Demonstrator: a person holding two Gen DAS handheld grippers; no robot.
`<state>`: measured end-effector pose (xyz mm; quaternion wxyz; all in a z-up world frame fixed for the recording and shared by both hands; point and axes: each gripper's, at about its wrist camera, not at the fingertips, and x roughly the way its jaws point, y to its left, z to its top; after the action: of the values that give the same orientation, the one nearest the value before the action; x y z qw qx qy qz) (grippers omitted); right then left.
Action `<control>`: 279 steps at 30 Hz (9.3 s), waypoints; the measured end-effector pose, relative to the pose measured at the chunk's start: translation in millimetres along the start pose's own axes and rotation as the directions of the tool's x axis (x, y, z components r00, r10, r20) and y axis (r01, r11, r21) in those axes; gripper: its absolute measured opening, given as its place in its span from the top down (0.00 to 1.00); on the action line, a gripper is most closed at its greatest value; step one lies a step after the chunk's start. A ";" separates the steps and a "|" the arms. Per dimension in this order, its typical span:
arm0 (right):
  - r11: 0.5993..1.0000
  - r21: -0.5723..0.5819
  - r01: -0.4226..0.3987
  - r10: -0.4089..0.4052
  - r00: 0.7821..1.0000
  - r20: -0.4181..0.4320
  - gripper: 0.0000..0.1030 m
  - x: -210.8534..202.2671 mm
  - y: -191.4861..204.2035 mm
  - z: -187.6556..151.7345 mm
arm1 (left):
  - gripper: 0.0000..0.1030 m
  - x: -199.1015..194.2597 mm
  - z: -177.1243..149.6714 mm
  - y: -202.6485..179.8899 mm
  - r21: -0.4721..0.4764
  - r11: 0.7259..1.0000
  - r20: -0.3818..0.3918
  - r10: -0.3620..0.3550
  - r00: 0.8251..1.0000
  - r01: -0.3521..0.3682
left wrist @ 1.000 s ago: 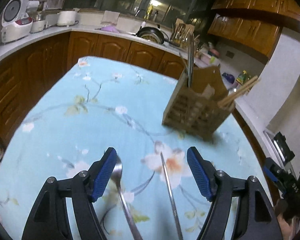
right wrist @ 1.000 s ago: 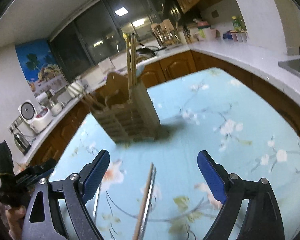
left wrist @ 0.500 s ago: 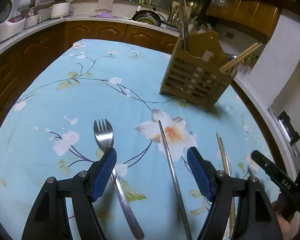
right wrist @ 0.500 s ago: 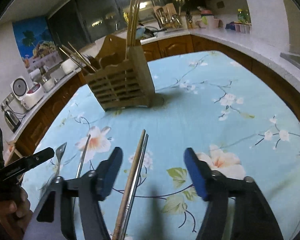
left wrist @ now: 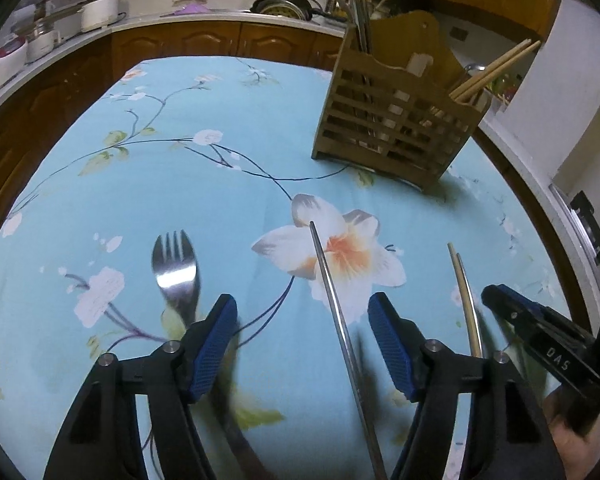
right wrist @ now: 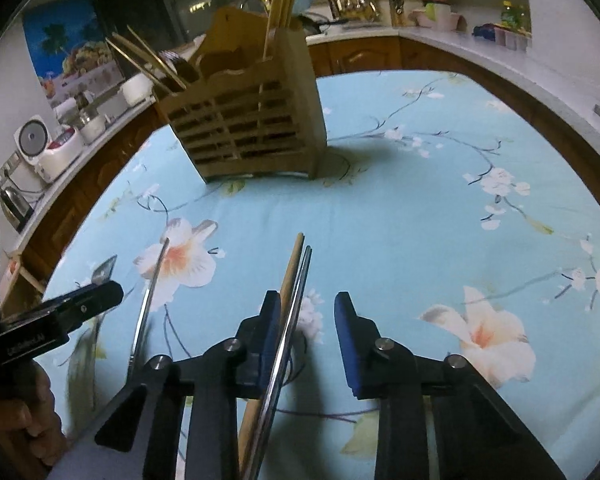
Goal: Organize utensils
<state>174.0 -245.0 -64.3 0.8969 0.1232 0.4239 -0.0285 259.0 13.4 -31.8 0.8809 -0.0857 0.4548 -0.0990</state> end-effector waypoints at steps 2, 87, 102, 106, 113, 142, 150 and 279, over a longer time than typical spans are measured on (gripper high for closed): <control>1.000 -0.010 0.011 -0.011 1.000 -0.029 0.77 8.6 1.0 0.5 | 0.41 8.8 5.6 -2.0 0.007 1.000 -0.015 0.001 1.000 -0.001; 0.992 -0.024 -0.126 0.123 0.888 0.444 0.96 -146.8 6.4 103.1 | 0.98 -126.7 54.4 16.8 0.039 0.970 0.384 -0.238 0.892 0.242; 0.991 -0.021 -0.130 0.117 0.796 0.594 0.96 -152.6 10.5 171.6 | 0.97 -112.8 119.6 -3.4 0.088 0.977 0.564 -0.211 0.798 0.196; 0.992 -0.023 -0.124 0.111 0.769 0.629 0.96 -152.9 13.4 188.8 | 0.97 -100.2 131.5 -11.3 0.099 0.979 0.601 -0.201 0.773 0.177; 0.993 -0.018 -0.119 0.102 0.754 0.649 0.96 -138.4 17.3 204.1 | 0.97 -54.8 135.9 -28.2 0.096 0.988 0.636 -0.156 0.756 0.123; 0.995 0.035 -0.091 0.064 0.878 0.474 0.96 -54.2 3.6 164.7 | 0.97 -2.8 129.3 -28.4 0.051 0.993 0.474 -0.118 0.872 0.107; 0.995 0.049 -0.091 0.058 0.887 0.457 0.95 -51.6 0.6 162.5 | 0.97 -8.6 141.5 -27.5 0.046 0.993 0.470 -0.116 0.875 0.107; 0.984 -0.154 0.089 0.024 0.790 0.613 0.00 -156.3 23.7 -113.5 | 0.01 -173.2 -169.5 -15.3 0.075 0.965 0.579 0.164 0.799 -0.253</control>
<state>-7.7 -202.6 -9.0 0.9923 0.0207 0.1134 -0.0451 20.6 31.9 10.8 0.9854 0.0053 0.1699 -0.0050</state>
